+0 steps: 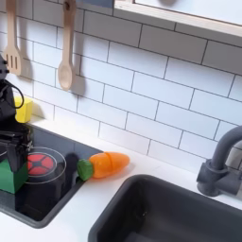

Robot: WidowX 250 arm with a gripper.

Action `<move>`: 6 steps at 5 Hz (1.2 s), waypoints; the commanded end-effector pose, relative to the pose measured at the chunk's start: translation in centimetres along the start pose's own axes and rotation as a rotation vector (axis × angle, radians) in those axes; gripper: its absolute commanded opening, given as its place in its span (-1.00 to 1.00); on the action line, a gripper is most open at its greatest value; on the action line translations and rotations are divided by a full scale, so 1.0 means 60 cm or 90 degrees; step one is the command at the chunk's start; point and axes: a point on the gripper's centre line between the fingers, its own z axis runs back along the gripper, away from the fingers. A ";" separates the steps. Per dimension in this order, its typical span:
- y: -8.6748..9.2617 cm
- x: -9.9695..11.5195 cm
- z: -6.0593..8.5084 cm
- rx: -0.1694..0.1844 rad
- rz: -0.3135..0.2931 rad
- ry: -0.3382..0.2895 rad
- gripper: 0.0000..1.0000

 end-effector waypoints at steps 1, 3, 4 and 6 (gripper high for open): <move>-0.003 -0.001 -0.006 0.001 0.001 0.003 1.00; 0.000 0.003 -0.010 0.004 0.005 0.002 1.00; -0.002 0.005 -0.007 0.002 0.002 -0.004 1.00; -0.001 0.003 -0.014 -0.005 -0.010 0.004 0.07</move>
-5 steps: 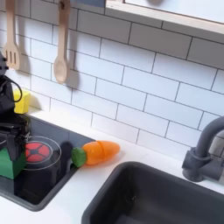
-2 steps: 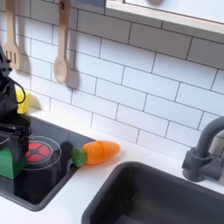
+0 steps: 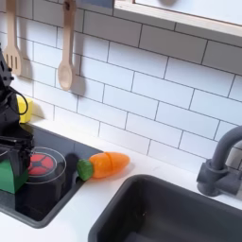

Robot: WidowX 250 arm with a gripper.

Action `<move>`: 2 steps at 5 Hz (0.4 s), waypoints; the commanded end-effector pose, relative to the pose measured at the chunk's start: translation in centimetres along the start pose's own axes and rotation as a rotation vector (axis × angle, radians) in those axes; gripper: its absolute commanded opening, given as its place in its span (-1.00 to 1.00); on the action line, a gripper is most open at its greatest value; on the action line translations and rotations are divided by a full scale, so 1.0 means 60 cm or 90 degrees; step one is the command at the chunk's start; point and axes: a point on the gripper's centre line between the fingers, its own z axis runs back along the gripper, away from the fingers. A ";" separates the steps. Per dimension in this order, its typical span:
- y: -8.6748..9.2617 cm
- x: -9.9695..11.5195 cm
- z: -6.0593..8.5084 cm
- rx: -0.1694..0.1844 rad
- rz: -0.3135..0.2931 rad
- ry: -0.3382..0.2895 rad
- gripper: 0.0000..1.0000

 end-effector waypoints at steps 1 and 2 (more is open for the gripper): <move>-0.002 -0.001 0.000 -0.007 -0.010 0.000 -1.00; -0.002 -0.001 0.000 -0.008 -0.015 -0.001 -1.00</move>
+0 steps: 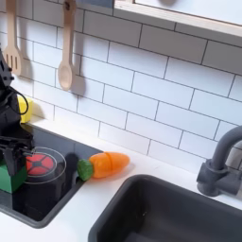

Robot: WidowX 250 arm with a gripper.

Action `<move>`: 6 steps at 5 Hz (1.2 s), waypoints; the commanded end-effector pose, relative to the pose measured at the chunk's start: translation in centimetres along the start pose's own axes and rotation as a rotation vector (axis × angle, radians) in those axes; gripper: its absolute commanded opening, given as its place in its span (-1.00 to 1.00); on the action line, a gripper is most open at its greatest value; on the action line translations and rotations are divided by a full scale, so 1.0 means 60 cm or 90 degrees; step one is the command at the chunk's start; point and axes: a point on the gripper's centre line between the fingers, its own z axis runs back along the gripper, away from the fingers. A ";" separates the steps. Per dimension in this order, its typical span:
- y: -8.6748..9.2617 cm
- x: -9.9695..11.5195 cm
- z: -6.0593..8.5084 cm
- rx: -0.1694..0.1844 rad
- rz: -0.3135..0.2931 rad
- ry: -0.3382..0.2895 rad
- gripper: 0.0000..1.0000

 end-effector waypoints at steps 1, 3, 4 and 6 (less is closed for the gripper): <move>0.000 0.002 0.002 -0.004 -0.004 -0.002 -1.00; 0.008 0.004 0.003 -0.015 0.013 0.001 -1.00; 0.018 0.013 -0.004 -0.014 0.027 0.003 -1.00; 0.016 0.015 -0.004 -0.012 0.025 0.003 -1.00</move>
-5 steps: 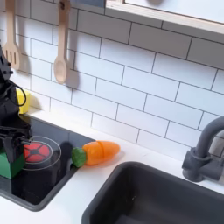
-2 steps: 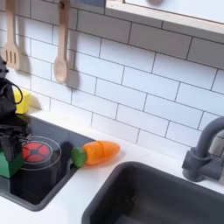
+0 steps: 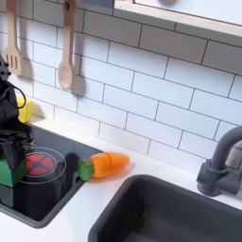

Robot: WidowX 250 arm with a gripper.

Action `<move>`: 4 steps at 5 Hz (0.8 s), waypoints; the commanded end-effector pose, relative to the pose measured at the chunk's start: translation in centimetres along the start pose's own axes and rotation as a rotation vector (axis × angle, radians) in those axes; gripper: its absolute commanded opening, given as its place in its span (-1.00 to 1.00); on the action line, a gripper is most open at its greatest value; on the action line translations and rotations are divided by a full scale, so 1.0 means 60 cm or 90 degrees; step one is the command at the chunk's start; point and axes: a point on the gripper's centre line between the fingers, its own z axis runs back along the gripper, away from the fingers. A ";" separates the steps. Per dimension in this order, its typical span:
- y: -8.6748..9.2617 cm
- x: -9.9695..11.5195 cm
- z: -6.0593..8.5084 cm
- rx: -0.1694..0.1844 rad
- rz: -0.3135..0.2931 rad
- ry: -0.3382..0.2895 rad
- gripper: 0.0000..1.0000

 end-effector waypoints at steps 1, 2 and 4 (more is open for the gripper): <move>0.001 -0.001 -0.002 0.004 0.006 0.001 0.98; 0.003 0.001 0.000 0.008 0.009 -0.008 1.00; 0.007 0.007 -0.011 0.008 0.016 -0.003 1.00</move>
